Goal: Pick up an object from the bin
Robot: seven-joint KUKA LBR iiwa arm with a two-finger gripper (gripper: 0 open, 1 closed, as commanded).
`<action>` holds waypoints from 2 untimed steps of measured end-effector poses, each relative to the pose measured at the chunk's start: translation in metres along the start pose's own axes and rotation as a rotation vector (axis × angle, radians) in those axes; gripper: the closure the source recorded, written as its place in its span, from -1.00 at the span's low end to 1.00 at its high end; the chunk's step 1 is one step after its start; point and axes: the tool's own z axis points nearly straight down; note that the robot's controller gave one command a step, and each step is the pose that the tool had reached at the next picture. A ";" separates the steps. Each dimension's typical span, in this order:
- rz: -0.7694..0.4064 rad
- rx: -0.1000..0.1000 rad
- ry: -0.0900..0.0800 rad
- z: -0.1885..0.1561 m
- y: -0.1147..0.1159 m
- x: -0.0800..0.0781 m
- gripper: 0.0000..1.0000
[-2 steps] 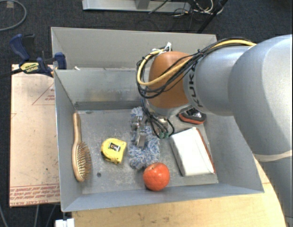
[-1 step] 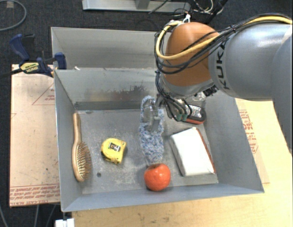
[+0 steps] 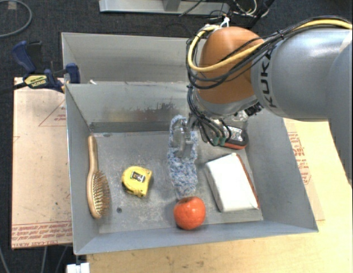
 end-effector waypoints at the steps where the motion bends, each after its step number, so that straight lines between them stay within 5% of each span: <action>1: -0.025 -0.001 -0.011 0.032 -0.009 0.000 1.00; 2: -0.002 -0.001 0.005 0.074 -0.015 0.007 1.00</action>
Offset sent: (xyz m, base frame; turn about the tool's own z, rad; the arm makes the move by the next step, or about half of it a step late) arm -0.0122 -0.0190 -0.0475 0.0960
